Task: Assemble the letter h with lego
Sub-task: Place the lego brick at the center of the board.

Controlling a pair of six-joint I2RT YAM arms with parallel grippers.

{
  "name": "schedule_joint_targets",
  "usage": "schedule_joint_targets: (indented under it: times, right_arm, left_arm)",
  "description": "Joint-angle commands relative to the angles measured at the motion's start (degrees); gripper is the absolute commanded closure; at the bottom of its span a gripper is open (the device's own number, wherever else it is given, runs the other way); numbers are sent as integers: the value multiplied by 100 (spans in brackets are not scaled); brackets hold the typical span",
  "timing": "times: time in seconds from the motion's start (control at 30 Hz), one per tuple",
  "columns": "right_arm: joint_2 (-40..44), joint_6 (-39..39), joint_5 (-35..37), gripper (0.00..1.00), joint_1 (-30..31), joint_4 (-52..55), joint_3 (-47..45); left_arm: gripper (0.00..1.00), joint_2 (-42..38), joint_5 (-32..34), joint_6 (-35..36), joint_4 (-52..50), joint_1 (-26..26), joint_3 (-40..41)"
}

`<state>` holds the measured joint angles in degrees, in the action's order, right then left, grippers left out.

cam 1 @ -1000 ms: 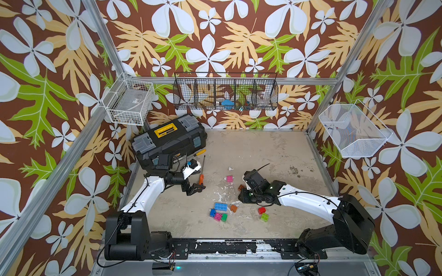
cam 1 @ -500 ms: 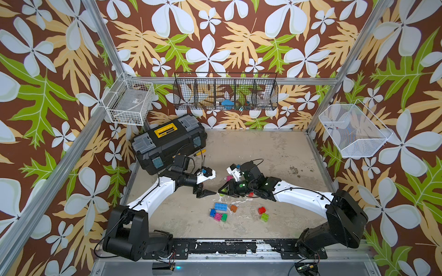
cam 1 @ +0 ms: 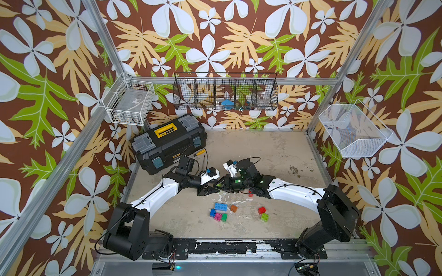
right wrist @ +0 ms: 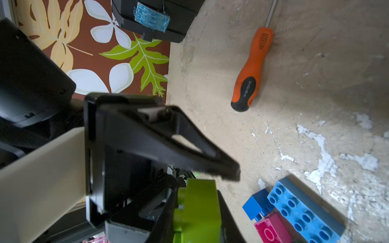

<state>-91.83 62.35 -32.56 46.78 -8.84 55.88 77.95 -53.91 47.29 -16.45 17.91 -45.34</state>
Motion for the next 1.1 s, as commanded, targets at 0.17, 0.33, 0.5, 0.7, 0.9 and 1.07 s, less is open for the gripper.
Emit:
schedule_joint_targets:
  times: [0.17,0.33,0.5,0.7,0.9,1.07]
  right_arm:
    - [27,72,-235,69,30,-206,-87]
    - [340,52,89,39,-148,11,-428]
    - [1000,-36,838,33,-596,808,-1069]
    - [1394,-316,1715,34,-913,1591,-1450]
    - [1168,-678,1955,34,-854,1937,-1124]
    - [905,-880,2120,34,-719,2100,-857]
  left_arm:
    - [81,15,74,-255,384,-2,-36]
    - [79,49,664,-55,422,-7,78]
    - [76,281,1877,352,816,-7,554]
    - [72,847,2784,371,1203,33,755]
    - [54,1346,3213,177,986,171,389]
    - [46,1651,3228,-10,727,178,65]
